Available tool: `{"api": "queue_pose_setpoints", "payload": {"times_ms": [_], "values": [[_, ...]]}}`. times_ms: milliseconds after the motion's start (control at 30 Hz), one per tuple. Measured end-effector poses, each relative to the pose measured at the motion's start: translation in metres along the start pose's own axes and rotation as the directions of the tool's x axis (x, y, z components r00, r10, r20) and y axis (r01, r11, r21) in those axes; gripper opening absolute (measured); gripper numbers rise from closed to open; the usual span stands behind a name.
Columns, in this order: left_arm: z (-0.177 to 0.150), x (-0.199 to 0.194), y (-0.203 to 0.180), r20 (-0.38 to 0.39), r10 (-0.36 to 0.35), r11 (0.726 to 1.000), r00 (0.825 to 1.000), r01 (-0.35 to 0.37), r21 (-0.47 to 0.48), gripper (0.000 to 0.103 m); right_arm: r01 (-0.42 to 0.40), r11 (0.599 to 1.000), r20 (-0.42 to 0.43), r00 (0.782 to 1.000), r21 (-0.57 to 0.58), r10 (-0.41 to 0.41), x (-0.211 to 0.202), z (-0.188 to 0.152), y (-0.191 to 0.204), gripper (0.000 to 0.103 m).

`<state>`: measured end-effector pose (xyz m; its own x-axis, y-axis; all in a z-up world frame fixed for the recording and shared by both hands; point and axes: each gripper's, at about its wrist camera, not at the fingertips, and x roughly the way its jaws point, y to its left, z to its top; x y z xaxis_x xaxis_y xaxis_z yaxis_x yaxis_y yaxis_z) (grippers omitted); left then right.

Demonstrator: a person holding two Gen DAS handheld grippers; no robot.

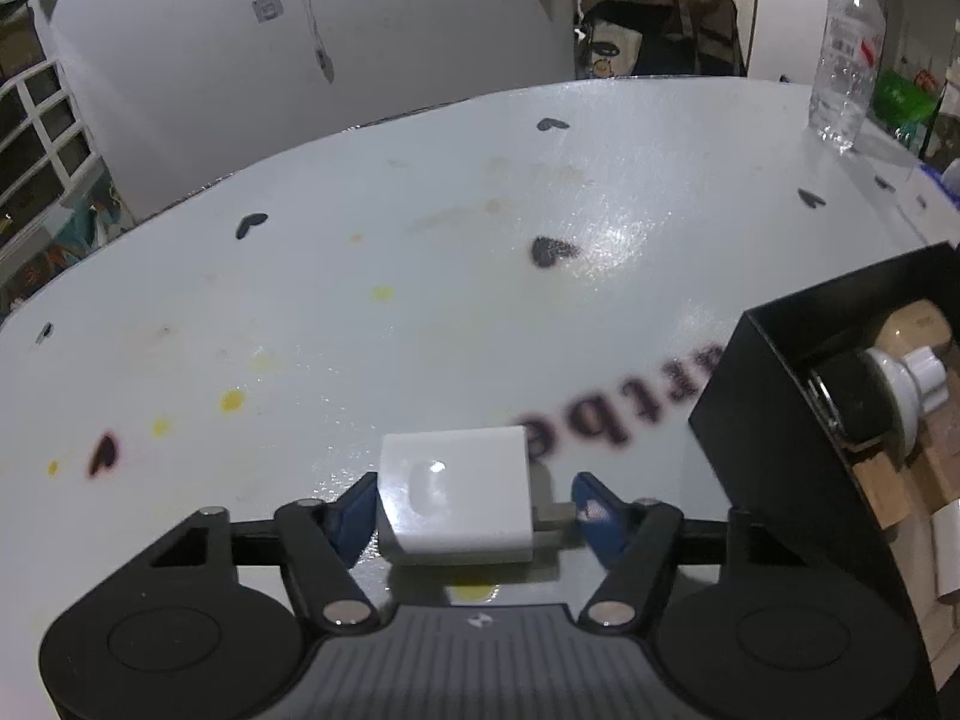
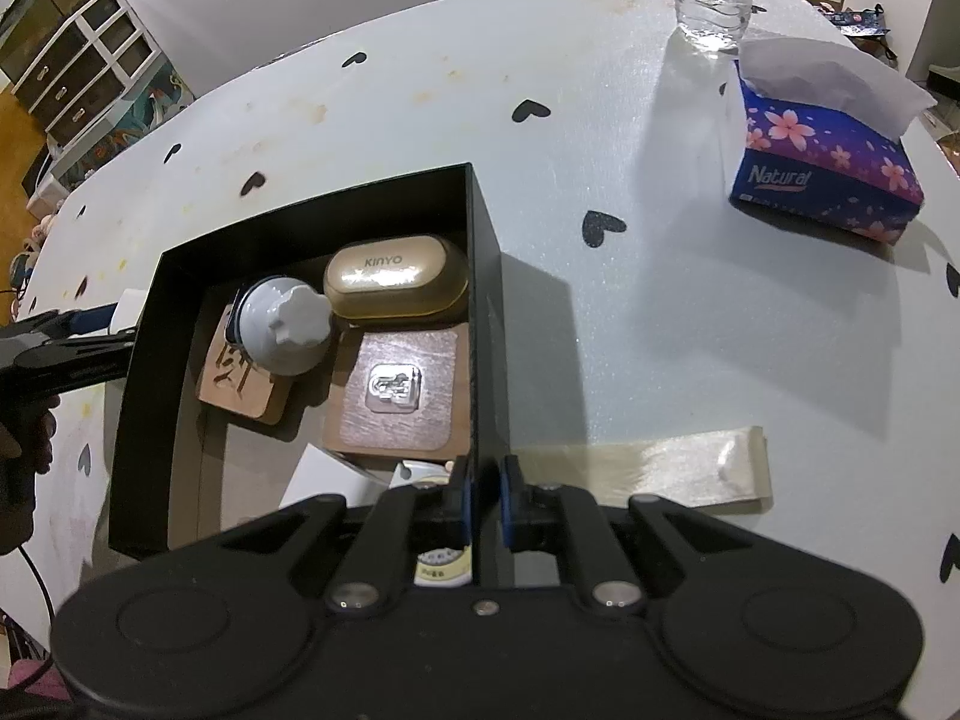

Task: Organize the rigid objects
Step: 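Move the left gripper to the white USB charger cube and grasp it, then carry the charger cube into the black box and release it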

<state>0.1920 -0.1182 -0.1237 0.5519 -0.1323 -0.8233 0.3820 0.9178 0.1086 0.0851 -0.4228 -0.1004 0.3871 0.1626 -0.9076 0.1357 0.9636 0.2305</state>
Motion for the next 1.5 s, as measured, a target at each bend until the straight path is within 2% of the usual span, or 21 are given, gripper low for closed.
{"api": "queue_pose_setpoints", "payload": {"times_ms": [200,367,467,600,767,867,1033,1333,1500], "values": [[-0.003,-0.002,0.002,0.000,0.001,1.000,1.000,-0.001,-0.016,0.067,0.001,1.000,-0.002,1.000,-0.001,-0.001,0.001,0.000,0.000,0.010],[-0.004,-0.013,0.005,-0.009,0.016,0.994,1.000,-0.017,-0.109,0.066,0.000,1.000,-0.002,1.000,-0.001,0.000,0.001,0.000,0.000,0.010],[-0.003,-0.036,0.002,0.027,-0.016,0.987,1.000,0.020,-0.160,0.066,-0.002,1.000,-0.001,1.000,0.001,0.002,0.002,0.000,0.000,0.010],[-0.001,-0.068,-0.010,0.068,-0.070,0.981,0.995,0.081,-0.175,0.066,-0.005,1.000,-0.001,1.000,0.001,0.005,0.001,0.000,0.000,0.010],[0.004,-0.099,-0.038,0.095,-0.159,0.975,0.983,0.171,-0.139,0.066,-0.006,1.000,-0.002,1.000,-0.007,0.006,0.001,0.000,-0.001,0.010],[0.005,-0.110,-0.062,0.092,-0.233,0.968,0.968,0.240,-0.078,0.066,-0.006,1.000,-0.003,1.000,-0.011,0.006,0.001,0.000,0.000,0.010],[0.004,-0.111,-0.105,0.012,-0.323,0.945,0.946,0.322,0.056,0.066,-0.007,1.000,-0.003,1.000,-0.014,0.007,0.000,-0.001,0.000,0.010],[-0.002,-0.085,-0.130,-0.119,-0.296,0.941,0.948,0.311,0.133,0.066,-0.009,1.000,-0.003,1.000,-0.011,0.009,0.000,0.000,-0.001,0.010],[-0.004,-0.073,-0.129,-0.142,-0.307,0.938,0.941,0.324,0.121,0.067,-0.011,1.000,-0.003,1.000,-0.010,0.011,0.000,0.000,-0.001,0.010]]}}
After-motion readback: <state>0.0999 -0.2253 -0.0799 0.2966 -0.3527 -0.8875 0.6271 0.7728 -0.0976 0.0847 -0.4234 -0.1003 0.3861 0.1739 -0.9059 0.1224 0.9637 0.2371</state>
